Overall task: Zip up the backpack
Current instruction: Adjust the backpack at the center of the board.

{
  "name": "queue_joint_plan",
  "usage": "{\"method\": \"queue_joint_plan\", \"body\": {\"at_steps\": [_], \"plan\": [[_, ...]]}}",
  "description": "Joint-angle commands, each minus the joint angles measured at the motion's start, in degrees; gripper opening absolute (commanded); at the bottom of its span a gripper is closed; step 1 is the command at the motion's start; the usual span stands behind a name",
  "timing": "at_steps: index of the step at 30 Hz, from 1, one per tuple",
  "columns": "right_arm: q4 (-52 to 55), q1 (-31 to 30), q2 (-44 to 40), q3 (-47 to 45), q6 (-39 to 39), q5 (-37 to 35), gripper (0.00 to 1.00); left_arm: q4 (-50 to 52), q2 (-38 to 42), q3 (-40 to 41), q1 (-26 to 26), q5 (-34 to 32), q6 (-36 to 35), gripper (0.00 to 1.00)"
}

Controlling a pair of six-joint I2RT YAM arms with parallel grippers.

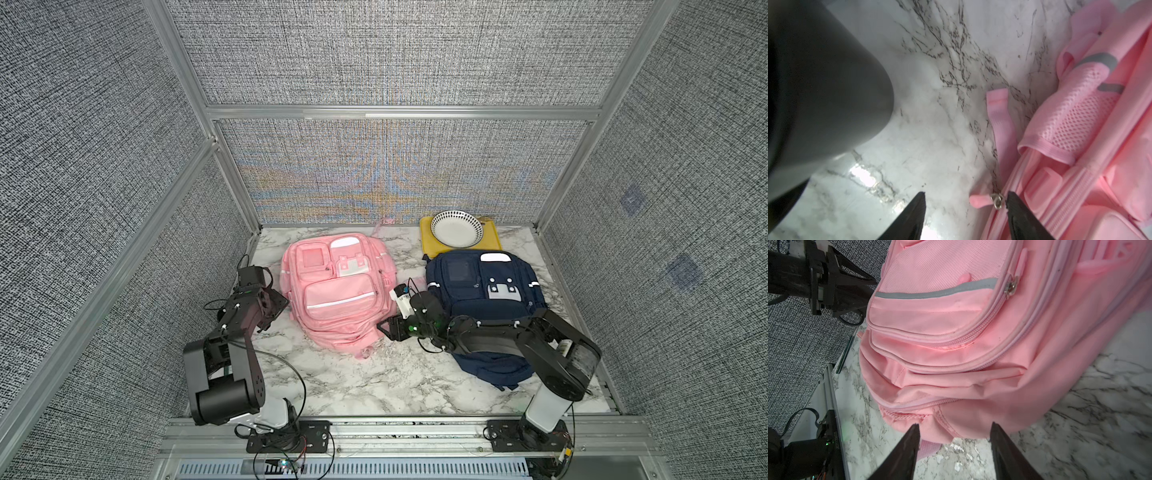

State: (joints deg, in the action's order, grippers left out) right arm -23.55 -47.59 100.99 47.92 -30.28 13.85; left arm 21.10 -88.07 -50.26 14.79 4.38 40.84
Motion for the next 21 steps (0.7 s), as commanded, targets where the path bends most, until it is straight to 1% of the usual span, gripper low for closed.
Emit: {"method": "queue_joint_plan", "body": {"at_steps": [1, 6, 11, 14, 17, 19, 21], "plan": [[-2.5, -0.09, 0.52, 0.5, -1.4, 0.48, 0.58, -7.52, -2.28, 0.23, 0.59, 5.92, 0.91, 0.63], [-1.8, -0.04, 0.48, 0.51, -0.88, 0.14, 0.58, -14.64, -5.39, 1.3, 0.55, 10.43, 1.22, 0.62], [-0.73, -0.05, 0.17, 0.25, -0.42, -0.88, 0.57, -16.91, -6.76, 1.17, 0.55, 11.13, 1.17, 0.63], [-0.71, -0.04, 0.63, 0.37, -0.44, -0.86, 0.58, -20.48, -8.27, 1.62, 0.59, 13.68, 1.67, 0.62], [-0.71, -0.04, 1.46, 0.8, -0.56, -0.83, 0.58, -25.47, -10.27, 2.32, 0.59, 18.11, 2.71, 0.57], [-0.54, -0.04, 2.16, 1.24, -0.4, -1.03, 0.58, -27.55, -11.29, 2.67, 0.59, 19.93, 2.89, 0.53], [-0.18, 0.22, 3.07, 1.86, -0.2, -1.37, 0.58, -29.88, -11.77, 3.79, 0.59, 20.8, 3.49, 0.46]]}}
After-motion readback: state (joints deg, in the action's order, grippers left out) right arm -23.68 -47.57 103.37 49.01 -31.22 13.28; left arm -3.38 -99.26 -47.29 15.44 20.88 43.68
